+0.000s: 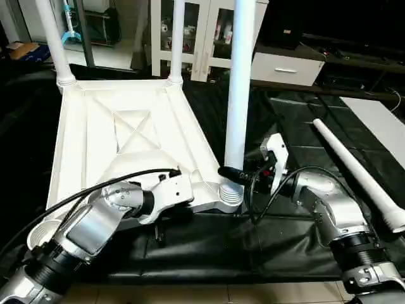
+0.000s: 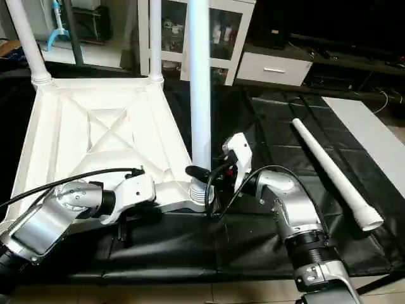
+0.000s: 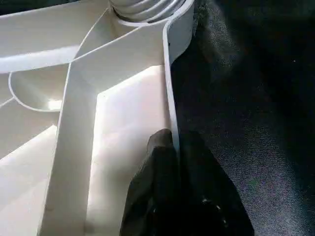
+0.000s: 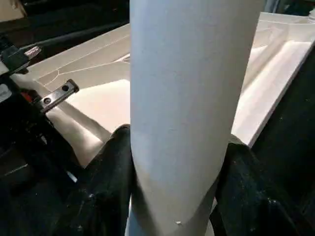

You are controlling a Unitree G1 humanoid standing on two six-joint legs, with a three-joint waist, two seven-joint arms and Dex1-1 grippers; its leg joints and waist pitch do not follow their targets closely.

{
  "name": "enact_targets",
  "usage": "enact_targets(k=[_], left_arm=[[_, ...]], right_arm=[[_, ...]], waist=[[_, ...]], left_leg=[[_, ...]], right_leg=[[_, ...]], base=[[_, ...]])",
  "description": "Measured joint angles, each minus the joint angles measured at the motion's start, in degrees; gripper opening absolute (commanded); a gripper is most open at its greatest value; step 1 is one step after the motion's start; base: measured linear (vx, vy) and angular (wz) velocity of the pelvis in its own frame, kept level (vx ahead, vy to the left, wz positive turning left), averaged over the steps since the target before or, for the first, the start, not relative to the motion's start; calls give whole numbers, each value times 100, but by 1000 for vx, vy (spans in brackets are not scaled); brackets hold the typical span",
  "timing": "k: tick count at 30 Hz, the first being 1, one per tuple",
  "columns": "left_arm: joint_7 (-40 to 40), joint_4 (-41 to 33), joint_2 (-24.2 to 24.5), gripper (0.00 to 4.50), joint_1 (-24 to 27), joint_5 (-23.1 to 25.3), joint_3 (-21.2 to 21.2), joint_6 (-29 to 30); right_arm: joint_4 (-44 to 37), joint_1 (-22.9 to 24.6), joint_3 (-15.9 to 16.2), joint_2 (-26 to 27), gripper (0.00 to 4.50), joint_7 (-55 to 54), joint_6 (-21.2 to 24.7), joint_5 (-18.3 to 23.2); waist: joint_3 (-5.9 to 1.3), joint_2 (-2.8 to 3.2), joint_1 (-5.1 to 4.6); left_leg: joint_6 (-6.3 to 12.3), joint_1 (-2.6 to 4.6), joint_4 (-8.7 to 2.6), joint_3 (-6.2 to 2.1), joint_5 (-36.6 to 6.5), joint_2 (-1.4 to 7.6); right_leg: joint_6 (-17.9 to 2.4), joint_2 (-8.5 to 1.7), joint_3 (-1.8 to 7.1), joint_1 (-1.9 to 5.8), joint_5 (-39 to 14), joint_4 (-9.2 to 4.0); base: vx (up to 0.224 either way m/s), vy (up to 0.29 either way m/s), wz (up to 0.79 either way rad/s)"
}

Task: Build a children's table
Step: Insert table leg to table base

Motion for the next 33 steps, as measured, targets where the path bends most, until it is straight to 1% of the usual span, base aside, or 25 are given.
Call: enact_targets(k=[4, 7, 11, 17, 27, 33], left_arm=[[-1, 17, -10, 0, -10, 8, -1, -1], [-6, 16, -29, 0, -13, 9, -3, -1], [-24, 16, -30, 0, -13, 11, -4, -13], [-56, 15, -30, 0, -13, 11, -6, -44], [-106, 15, -39, 0, -13, 36, -11, -86], [-143, 15, -56, 0, -13, 58, -13, -109]], right_arm=[[-21, 143, -170, 51, 186, -79, 8, 209], [-35, 225, -292, 108, 186, -134, 23, 296], [-152, 382, -362, 119, 186, -190, 10, 418], [-380, 590, -369, 120, 186, -231, -119, 413], [-688, 852, -373, 106, 186, -304, -212, 408], [-917, 1086, -358, 105, 186, -361, -400, 393]], waist=[[1, 3, -11], [1, 4, -7], [2, 7, 15], [2, 11, 26], [-1, 17, 40], [-2, 18, 47]], left_leg=[[0, -4, -35, 2, 0, -8], [0, -6, -38, 10, 0, -9], [0, -5, -50, 11, 0, -8], [0, -7, -61, 13, 0, -7], [0, -9, -78, 17, 0, -6], [0, -14, -87, 18, 0, -5]], right_leg=[[0, 1, 2, 10, 0, -63], [0, 0, 11, 9, 0, -61], [0, 0, 9, 8, 0, -57], [0, 0, 9, 10, 0, -56], [0, 0, 11, 16, 0, -53], [2, 0, 15, 21, -1, -53]], base=[[0, 0, 0], [0, 0, 0], [0, 0, 0], [0, 0, 0], [0, 0, 0], [0, 0, 0]])
